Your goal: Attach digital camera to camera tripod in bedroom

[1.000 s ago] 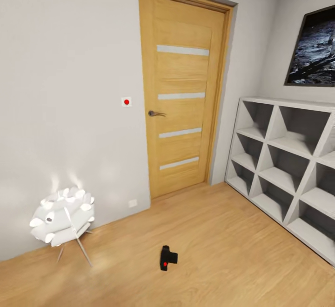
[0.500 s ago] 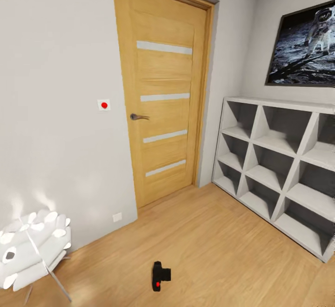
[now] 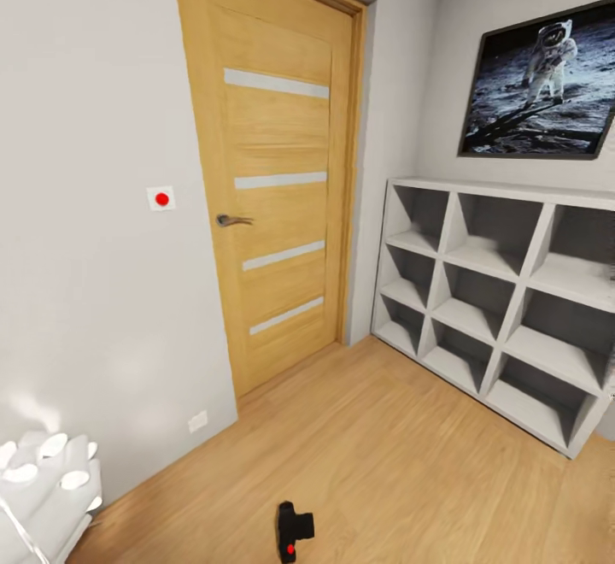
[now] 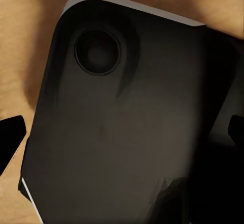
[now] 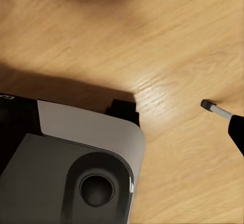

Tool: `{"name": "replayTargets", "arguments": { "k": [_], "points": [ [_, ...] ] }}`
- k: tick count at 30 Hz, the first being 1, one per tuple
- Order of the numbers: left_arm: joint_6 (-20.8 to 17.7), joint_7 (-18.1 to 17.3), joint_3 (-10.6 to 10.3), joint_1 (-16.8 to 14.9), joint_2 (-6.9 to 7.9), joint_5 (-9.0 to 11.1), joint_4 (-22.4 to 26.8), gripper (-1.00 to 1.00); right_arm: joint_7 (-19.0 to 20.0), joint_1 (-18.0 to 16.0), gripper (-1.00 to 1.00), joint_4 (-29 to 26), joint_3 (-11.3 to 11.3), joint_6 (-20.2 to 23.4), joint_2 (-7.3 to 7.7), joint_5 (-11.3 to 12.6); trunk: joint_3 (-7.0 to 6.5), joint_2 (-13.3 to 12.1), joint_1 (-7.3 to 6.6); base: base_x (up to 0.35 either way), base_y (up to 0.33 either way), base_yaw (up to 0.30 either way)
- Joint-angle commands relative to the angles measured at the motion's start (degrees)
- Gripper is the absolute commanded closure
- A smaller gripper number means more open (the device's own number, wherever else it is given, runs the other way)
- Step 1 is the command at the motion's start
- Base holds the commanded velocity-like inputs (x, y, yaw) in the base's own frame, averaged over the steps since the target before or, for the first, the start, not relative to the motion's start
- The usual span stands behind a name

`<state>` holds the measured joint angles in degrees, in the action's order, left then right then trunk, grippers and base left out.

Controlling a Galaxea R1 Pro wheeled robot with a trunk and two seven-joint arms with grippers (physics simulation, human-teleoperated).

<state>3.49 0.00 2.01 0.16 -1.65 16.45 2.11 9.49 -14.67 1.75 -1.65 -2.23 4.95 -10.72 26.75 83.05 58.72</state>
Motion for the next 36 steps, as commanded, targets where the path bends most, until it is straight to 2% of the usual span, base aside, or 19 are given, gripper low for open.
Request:
{"name": "replayTargets", "arguments": {
  "k": [1,21,36],
  "points": [
    [0.1,0.0,0.2,0.0,-0.02,0.2,0.1,-1.00,0.1,-0.1,-1.00,0.2,-0.2,-0.2,0.02,-0.4,0.05,0.0,0.01,0.044,0.121,-0.123],
    [0.0,0.0,0.4,0.0,0.37,0.2,0.2,-1.00,0.1,-0.2,-1.00,0.2,0.1,0.6,-0.14,-0.9,0.05,0.0,0.01,0.007,0.018,-0.018],
    [0.0,-0.4,0.7,0.0,0.33,0.5,0.0,-1.00,-0.1,-0.2,-1.00,0.1,0.2,0.2,0.56,-1.0,0.05,0.0,0.01,0.000,0.000,0.000]
  ]
}}
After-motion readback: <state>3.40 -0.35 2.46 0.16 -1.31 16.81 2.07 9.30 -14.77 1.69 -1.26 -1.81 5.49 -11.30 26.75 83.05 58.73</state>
